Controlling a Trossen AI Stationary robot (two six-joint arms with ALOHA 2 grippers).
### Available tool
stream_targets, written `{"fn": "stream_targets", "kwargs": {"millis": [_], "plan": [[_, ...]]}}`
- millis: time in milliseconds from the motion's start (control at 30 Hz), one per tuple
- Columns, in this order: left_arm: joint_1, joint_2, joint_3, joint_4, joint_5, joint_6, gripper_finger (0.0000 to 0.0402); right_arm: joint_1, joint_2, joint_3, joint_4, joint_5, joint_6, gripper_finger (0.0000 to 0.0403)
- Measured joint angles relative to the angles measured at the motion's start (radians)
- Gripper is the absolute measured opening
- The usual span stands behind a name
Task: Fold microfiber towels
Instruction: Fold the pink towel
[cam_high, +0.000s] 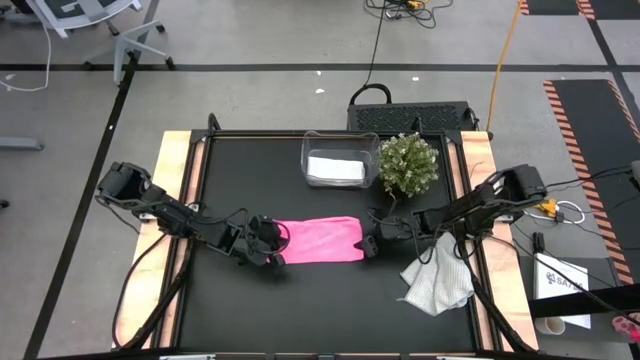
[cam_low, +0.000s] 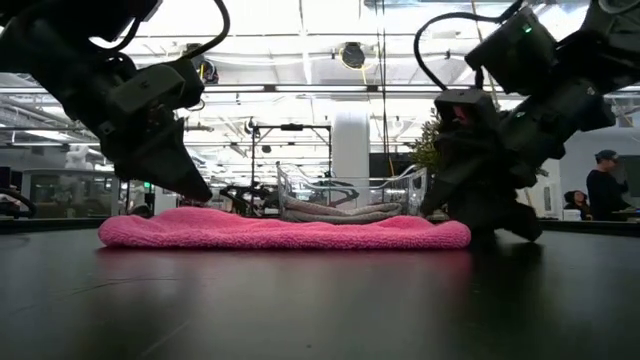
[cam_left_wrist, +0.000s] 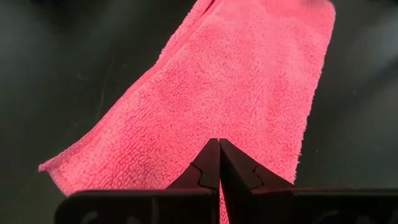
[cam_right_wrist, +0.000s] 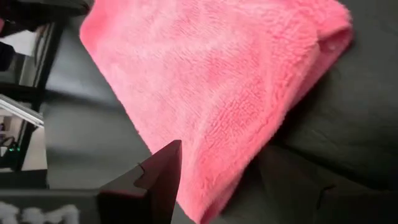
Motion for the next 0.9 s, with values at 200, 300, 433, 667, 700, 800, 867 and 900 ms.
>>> {"fn": "stream_targets", "kwargs": {"millis": [200, 300, 433, 667, 700, 800, 867, 900], "plan": [[0.0, 0.0, 0.0, -0.027, 0.024, 0.0, 0.0005, -0.016, 0.073, 0.032, 0.009, -0.034, -0.02, 0.02], [0.0, 0.0, 0.0, -0.034, 0.032, 0.0, 0.0005, -0.022, 0.08, 0.04, 0.007, -0.044, -0.026, 0.0191], [0.0, 0.0, 0.0, -0.036, 0.032, 0.001, 0.0005, -0.034, 0.081, 0.046, -0.002, -0.052, -0.038, 0.0172], [0.0, 0.0, 0.0, -0.036, 0.032, 0.002, 0.0005, -0.039, 0.078, 0.044, -0.007, -0.081, -0.055, 0.0135], [0.0, 0.0, 0.0, -0.036, 0.032, 0.002, 0.0005, -0.039, 0.078, 0.044, -0.01, -0.082, -0.062, 0.0132], [0.0, 0.0, 0.0, -0.036, 0.032, 0.003, 0.0005, -0.039, 0.078, 0.044, -0.023, -0.082, -0.061, 0.0113], [0.0, 0.0, 0.0, -0.036, 0.032, 0.003, 0.0005, -0.039, 0.078, 0.044, -0.037, -0.08, -0.052, 0.009], [0.0, 0.0, 0.0, -0.036, 0.032, 0.003, 0.0005, -0.039, 0.078, 0.044, -0.041, -0.081, -0.05, 0.0077]]}}
